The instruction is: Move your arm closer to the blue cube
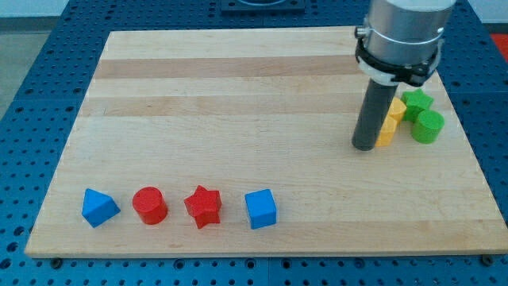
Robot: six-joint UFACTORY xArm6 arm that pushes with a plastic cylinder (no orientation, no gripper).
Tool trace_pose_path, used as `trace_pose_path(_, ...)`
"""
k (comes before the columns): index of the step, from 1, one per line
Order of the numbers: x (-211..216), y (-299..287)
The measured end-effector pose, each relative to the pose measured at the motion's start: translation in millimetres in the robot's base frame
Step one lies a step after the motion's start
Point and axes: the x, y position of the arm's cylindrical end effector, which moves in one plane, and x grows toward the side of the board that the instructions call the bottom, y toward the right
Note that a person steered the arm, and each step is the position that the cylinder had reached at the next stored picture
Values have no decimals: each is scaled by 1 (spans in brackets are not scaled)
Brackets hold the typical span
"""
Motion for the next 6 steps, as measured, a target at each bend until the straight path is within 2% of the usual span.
trace_pose_path(2,3,16)
trace_pose_path(3,30,11)
trace_pose_path(6,129,-86)
